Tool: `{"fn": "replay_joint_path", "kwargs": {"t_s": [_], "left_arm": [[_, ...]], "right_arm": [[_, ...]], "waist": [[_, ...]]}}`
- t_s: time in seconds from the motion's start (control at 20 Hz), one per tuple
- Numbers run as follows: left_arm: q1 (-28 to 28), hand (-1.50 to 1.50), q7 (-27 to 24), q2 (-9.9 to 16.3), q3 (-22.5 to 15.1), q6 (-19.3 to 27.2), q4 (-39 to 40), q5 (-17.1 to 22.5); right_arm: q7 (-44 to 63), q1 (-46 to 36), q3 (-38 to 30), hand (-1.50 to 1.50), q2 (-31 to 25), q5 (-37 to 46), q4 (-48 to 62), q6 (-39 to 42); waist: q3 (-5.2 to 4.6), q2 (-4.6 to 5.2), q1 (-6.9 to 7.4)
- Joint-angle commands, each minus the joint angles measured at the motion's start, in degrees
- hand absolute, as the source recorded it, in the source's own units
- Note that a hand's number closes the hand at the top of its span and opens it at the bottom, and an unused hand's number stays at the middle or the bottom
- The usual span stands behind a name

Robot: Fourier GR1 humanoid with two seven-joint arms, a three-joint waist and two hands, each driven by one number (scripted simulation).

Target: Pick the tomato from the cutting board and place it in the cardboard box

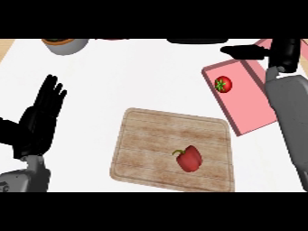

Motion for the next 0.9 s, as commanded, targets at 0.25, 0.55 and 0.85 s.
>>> {"fn": "replay_joint_path", "kwargs": {"t_s": [0.25,0.55,0.85], "left_arm": [[1.28,0.0,1.85,0.57,-0.03,-0.85,-3.27,0.42],[0.36,0.0,-0.2,0.16,0.26,-0.47,-0.53,-1.24],[0.31,0.0,0.98,-0.16,0.66,-1.25,-0.78,-0.59]], "right_arm": [[-7.5,9.37,-11.34,-1.5,-1.53,-15.95,-10.12,3.83],[-15.36,15.96,-15.86,-1.5,-2.85,-20.93,-11.89,4.83],[-16.23,23.46,-16.6,-1.5,-4.29,-24.3,-18.8,8.78]], "waist": [[-0.07,0.01,0.2],[-0.09,0.09,0.15],[-0.1,0.04,0.05]]}}
